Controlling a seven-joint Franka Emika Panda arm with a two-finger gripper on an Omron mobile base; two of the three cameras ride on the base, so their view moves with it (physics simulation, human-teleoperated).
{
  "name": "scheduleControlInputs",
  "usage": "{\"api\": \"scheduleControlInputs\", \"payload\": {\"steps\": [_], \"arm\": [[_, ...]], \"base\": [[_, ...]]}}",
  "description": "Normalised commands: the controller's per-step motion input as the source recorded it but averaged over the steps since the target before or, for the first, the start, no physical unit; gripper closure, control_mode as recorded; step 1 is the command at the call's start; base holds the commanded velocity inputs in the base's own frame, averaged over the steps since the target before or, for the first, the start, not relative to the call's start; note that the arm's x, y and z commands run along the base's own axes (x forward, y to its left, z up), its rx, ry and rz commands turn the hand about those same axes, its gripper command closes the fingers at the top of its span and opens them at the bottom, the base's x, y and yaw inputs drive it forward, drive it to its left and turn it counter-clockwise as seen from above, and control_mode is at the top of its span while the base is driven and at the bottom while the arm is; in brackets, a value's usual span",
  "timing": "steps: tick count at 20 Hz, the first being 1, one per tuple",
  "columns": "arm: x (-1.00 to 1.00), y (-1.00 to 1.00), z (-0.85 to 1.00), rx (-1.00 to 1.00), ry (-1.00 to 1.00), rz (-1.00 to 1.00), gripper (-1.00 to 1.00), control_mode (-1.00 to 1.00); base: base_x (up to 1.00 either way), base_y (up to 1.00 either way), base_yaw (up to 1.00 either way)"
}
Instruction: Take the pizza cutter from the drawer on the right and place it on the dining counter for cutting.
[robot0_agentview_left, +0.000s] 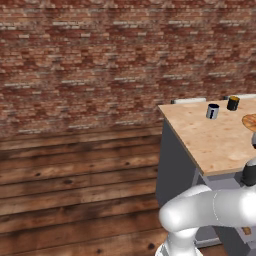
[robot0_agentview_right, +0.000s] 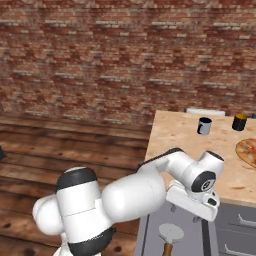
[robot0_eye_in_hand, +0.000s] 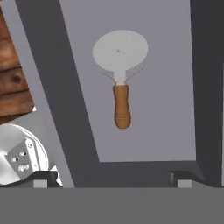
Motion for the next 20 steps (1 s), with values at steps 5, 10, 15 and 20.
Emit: {"api": "scheduleControlInputs", "payload": {"steps": [5,10,15,20], "arm": [[-0.16,0.00,-0.37,0.00,-0.13,0.00,-1.00,-1.00],[-0.14,0.19,-0.33,-0.12,-0.20,0.01,-1.00,-1.00],[0.00,0.38,-0.51,-0.27,-0.13,0.06,-1.00,-1.00],[0.01,0.31,-0.43,-0.23,-0.02,0.04,-1.00,-1.00]], "base": [[0.00,0.00,0.00],[0.00,0.00,0.00],[0.00,0.00,0.00],[0.00,0.00,0.00]]}}
